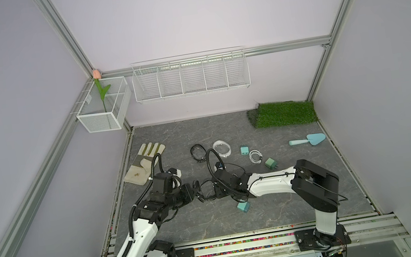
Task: Pack away charging kits
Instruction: Open the storage bag at the center of the board.
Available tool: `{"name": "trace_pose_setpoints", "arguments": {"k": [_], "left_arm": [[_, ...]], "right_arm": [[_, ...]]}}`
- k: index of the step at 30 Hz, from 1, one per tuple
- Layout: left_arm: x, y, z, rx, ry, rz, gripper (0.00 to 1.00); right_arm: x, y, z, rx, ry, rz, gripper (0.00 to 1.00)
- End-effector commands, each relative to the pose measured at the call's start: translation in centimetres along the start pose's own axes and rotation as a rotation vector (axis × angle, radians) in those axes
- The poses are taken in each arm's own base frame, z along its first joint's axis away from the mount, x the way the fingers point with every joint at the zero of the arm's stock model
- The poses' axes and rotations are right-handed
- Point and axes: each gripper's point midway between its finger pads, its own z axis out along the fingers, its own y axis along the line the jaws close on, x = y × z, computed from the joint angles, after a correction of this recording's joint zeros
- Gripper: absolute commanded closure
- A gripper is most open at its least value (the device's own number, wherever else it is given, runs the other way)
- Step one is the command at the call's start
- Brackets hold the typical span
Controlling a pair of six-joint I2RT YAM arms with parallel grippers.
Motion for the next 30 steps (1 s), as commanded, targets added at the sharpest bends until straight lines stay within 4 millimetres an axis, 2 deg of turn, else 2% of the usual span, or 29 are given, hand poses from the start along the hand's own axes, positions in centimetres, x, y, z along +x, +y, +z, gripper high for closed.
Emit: {"name": "trace_pose_setpoints", "arguments": {"k": [1, 5, 10, 15, 19, 24, 30], "left_arm": [[-0.4, 0.3, 0.0, -0.061, -0.004, 0.023, 1.0], [-0.1, 0.9, 1.0, -0.076, 0.024, 0.011, 1.0], [0.0, 1.3, 1.3, -0.083, 0.018, 0.017, 1.0], [0.3, 1.2, 1.9, -0.084, 0.042, 0.024, 1.0], [0.1, 0.9, 2.0, -0.089, 0.044, 0.03, 1.0], [-0.3, 1.2, 2.0, -0.123, 0.04, 0.026, 1.0], [-0.7, 2.3, 2.3, -0.197, 0.042, 0.014, 1.0]], "right_arm": [[-1.1, 0.6, -1.8, -0.01, -0.018, -0.025, 0.57], [-2.0, 0.9, -3.3, -0.022, -0.052, -0.026, 0.54], [-3.1, 0.1, -5.5, 0.004, -0.104, -0.032, 0.44], [-4.0, -2.3, -7.6, 0.074, -0.151, -0.022, 0.39], [-4.1, -5.2, -8.4, 0.143, -0.161, 0.015, 0.38], [-3.7, -8.9, -8.1, 0.268, -0.123, 0.047, 0.39], [-2.8, -10.2, -6.3, 0.297, -0.065, 0.062, 0.45]]}}
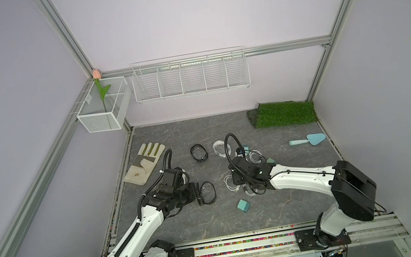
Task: Pack away charging kits
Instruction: Open the storage bag at the center of the board, then pick up the charging cable from the center of the board.
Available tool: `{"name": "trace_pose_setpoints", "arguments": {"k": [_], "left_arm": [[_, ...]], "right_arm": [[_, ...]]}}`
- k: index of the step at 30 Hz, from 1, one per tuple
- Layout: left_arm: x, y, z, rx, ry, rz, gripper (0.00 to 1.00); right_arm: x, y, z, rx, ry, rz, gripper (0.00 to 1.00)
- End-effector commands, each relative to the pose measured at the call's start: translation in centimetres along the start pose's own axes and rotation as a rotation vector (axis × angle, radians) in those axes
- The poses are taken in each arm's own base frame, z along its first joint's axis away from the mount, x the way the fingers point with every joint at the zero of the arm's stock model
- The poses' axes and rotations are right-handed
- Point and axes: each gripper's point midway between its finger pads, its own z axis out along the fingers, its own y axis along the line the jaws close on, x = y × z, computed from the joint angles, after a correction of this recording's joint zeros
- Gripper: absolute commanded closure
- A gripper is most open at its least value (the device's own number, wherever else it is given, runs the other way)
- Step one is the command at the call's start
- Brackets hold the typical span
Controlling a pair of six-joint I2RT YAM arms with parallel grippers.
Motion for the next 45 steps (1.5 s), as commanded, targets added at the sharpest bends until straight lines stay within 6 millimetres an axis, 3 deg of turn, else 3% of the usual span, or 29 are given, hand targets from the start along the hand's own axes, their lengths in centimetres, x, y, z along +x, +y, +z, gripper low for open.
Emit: {"name": "trace_pose_setpoints", "arguments": {"k": [1, 7, 13, 28, 32, 38, 45], "left_arm": [[-1.1, 0.0, -0.5, -0.043, -0.024, 0.01, 1.0], [-1.3, -0.2, -0.5, -0.044, -0.018, 0.012, 1.0], [-1.4, -0.5, -0.5, -0.038, -0.013, 0.015, 1.0], [-1.4, -0.7, -0.3, -0.024, -0.008, 0.009, 1.0], [-1.5, -1.1, -0.3, -0.009, -0.003, 0.009, 1.0], [-1.8, -2.6, -0.3, 0.01, -0.008, 0.025, 1.0], [-2.1, -4.2, 0.5, -0.001, 0.013, 0.047, 1.0]], "right_arm": [[1.5, -1.1, 1.4, 0.054, 0.057, -0.006, 0.46], [2.5, -0.3, 3.7, 0.058, 0.126, -0.023, 0.54], [3.4, -0.9, 5.5, 0.109, 0.162, -0.024, 0.57], [3.9, 0.0, 6.0, 0.098, 0.187, -0.017, 0.83], [2.9, 0.0, 4.7, 0.088, 0.147, 0.002, 0.87], [0.9, 1.6, 1.3, 0.01, 0.072, -0.001, 0.89], [0.5, 3.9, -2.0, -0.084, 0.036, -0.012, 0.91]]}}
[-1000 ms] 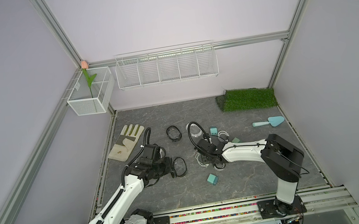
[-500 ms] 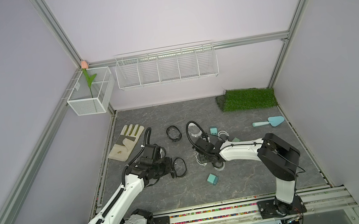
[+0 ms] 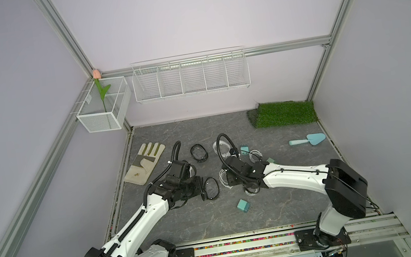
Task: Pack away charging kits
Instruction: Pick up the charging cable from the center of the board, then place the charging cable in the storage bag.
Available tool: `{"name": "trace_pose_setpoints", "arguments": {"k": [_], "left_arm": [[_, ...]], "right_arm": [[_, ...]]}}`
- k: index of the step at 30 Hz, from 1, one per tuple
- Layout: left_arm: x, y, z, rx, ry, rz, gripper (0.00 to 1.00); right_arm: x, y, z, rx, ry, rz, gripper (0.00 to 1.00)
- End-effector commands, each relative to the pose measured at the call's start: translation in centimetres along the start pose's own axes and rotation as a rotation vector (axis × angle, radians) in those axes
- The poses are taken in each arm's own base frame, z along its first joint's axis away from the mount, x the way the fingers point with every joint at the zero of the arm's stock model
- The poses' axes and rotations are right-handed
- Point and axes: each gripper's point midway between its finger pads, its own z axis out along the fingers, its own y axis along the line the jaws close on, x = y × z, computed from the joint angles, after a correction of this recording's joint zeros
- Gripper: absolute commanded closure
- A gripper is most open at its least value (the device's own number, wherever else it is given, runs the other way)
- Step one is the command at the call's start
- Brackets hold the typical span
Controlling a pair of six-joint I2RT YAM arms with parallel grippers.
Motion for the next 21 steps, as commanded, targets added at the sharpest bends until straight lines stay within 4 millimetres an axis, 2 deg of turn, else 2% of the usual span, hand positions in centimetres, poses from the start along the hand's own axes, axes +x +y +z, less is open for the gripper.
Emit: {"name": "trace_pose_setpoints", "arguments": {"k": [1, 7, 16, 21], "left_arm": [[-1.0, -1.0, 0.0, 0.004, -0.012, -0.01, 1.0], [-1.2, -3.1, 1.1, 0.041, 0.007, 0.009, 1.0], [-1.3, -4.5, 1.3, 0.107, -0.008, 0.007, 1.0], [-0.9, -6.3, 1.5, 0.21, 0.018, 0.013, 1.0]], "right_arm": [[0.9, 0.6, -0.8, -0.021, 0.009, -0.008, 0.91], [1.8, 3.6, -0.8, -0.11, 0.028, -0.019, 0.92], [2.9, 4.9, 1.3, -0.148, 0.078, -0.008, 0.94], [3.3, 5.4, 2.4, -0.153, 0.096, -0.007, 0.94]]}}
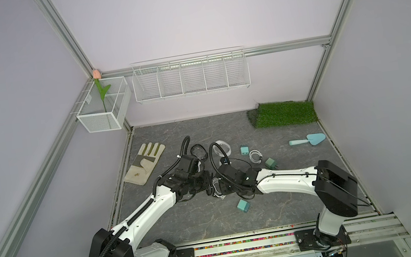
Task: Pack away charging kits
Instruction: Place the charging cable in the storage bag.
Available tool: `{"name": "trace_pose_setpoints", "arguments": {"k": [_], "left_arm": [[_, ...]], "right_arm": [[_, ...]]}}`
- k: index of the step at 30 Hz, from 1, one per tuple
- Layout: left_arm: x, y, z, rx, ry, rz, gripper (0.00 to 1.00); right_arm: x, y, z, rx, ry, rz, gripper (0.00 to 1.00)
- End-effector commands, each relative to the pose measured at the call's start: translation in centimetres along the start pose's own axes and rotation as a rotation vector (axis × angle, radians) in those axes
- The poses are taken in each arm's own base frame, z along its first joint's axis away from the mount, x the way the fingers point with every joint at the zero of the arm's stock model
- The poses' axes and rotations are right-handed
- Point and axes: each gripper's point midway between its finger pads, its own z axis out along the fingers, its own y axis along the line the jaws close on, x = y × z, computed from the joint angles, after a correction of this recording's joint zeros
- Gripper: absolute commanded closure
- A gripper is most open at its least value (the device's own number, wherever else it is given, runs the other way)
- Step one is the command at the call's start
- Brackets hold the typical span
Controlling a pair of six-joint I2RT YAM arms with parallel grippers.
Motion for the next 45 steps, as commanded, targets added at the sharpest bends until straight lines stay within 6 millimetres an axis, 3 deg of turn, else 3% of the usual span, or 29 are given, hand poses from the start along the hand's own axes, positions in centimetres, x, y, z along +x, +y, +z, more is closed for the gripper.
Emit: {"name": "trace_pose_setpoints", "arguments": {"k": [1, 7, 13, 15, 18, 24, 35, 40, 45], "left_arm": [[0.0, -2.1, 0.0, 0.108, 0.005, 0.0, 1.0], [0.7, -2.4, 0.3, 0.141, 0.035, -0.002, 1.0], [1.6, -0.7, 1.0, 0.083, 0.053, -0.024, 1.0], [1.9, -1.0, 1.3, 0.112, 0.061, -0.032, 1.0], [2.1, -2.1, 1.7, 0.191, 0.077, -0.036, 1.0], [2.1, -1.9, 2.4, 0.192, 0.085, -0.049, 1.0], [2.5, -2.0, 2.5, 0.217, 0.091, -0.053, 1.0], [2.7, -1.5, 3.1, 0.197, 0.098, -0.057, 1.0], [2.7, -1.2, 3.4, 0.186, 0.101, -0.049, 1.0]], "right_arm": [[-0.7, 1.0, 0.6, -0.035, -0.007, 0.035, 0.94], [-1.2, -1.0, 1.2, 0.003, -0.01, 0.075, 0.94], [-2.0, -3.1, 0.3, 0.038, -0.027, 0.095, 0.94], [-2.0, -3.5, 0.1, 0.054, -0.028, 0.096, 0.94], [-2.0, -2.9, 0.3, 0.028, -0.023, 0.101, 0.94], [-1.5, -1.4, 0.7, 0.023, -0.011, 0.075, 0.94], [0.8, -3.6, 3.9, 0.087, -0.023, 0.1, 0.94], [0.7, -3.2, 2.9, 0.082, -0.059, 0.069, 0.94], [0.4, -1.5, 2.0, -0.005, -0.089, 0.037, 0.93]]}}
